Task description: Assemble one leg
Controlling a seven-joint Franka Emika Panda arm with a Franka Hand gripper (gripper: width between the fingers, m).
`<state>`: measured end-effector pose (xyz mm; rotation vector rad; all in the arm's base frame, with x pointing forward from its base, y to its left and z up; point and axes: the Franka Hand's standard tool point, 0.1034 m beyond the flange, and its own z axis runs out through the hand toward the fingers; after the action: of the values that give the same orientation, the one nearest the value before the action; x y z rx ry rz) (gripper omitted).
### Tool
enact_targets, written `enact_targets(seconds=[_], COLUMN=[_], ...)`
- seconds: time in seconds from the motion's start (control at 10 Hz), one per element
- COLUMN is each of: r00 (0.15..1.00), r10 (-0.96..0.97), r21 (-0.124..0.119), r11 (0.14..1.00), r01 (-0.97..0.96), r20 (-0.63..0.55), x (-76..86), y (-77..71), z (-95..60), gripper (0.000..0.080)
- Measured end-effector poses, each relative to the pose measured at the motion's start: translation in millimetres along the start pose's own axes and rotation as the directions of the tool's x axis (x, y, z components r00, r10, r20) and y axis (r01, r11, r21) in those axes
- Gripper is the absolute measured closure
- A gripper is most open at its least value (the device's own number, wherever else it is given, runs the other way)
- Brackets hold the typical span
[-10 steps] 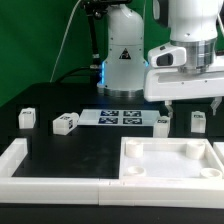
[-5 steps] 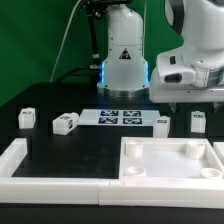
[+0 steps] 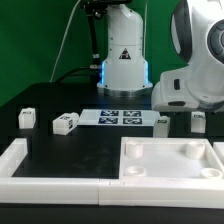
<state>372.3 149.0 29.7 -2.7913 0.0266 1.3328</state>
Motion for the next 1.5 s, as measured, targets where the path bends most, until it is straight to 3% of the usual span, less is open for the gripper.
enact_targets(seconds=[0.5, 0.7, 0.9, 1.0, 1.1, 1.5], r00=[1.0, 1.0, 1.0, 1.0, 1.0, 1.0], r10=[0.008, 0.011, 0.011, 0.011, 0.011, 0.011], r21=[-0.005, -0.004, -0.004, -0.004, -0.004, -0.004], r11=[1.0, 1.0, 1.0, 1.0, 1.0, 1.0], r01=[-0.008, -0.011, -0.011, -0.011, -0.011, -0.011], r20=[-0.006, 0.0, 0.001, 0.001, 0.001, 0.001], x=[8.0, 8.2, 8.0, 8.0, 8.0, 8.0], y=[-2.9, -0.7, -0.7, -0.7, -0.7, -0.7], z=[22.1, 24.3, 24.0, 24.0, 24.0, 24.1], gripper=[0.015, 0.015, 0.0407, 0.0407, 0.0514, 0.0514])
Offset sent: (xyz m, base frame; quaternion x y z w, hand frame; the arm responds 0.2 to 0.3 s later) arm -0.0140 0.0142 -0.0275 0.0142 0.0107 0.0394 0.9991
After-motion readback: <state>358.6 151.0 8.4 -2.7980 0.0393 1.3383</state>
